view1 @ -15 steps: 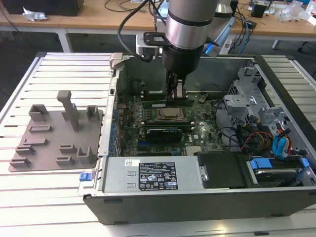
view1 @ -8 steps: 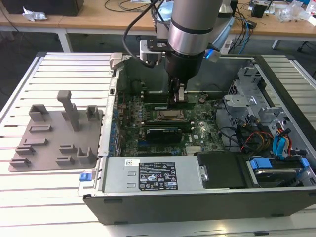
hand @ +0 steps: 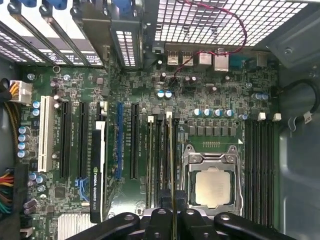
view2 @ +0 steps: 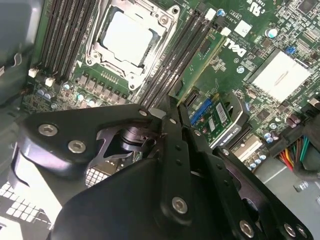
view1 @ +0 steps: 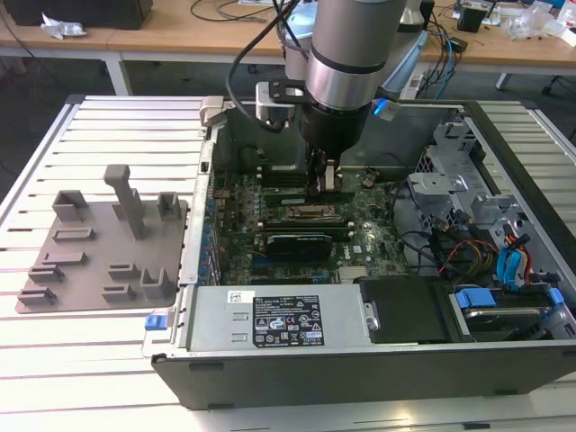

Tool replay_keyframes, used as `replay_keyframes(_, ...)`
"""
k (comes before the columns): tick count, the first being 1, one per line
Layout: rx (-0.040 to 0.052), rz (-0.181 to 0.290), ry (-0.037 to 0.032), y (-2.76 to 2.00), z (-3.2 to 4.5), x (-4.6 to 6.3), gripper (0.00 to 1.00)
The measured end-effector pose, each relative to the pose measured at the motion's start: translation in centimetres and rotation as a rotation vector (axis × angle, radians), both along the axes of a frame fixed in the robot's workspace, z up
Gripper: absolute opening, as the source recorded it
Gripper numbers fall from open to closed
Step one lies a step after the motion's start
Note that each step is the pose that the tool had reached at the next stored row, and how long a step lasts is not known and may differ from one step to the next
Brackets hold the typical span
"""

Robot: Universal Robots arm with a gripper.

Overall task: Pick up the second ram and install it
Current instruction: 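Insert the second ram into the second slot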

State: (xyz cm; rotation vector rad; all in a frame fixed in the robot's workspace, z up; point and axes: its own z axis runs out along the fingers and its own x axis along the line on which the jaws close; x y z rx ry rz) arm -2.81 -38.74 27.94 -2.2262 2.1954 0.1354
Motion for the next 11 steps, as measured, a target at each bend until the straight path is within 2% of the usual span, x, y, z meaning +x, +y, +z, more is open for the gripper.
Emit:
replay_keyframes(3,-0.0001,0.000,0.0000,0.08,-0.38,0.0,0.13)
replay_keyframes(6,0.0002,0.000,-0.0001,0.80,-1.09,0.0,0.13)
replay_keyframes(9,-0.0012,-0.026,0.0001,0.78,-1.69,0.0,0.13)
replay_keyframes(10,-0.0014,-0.035,0.0000,0.66,-1.80,0.0,0.13)
replay_keyframes(11,-0.0018,-0.036,0.0000,0.24,-1.90,0.0,0.13)
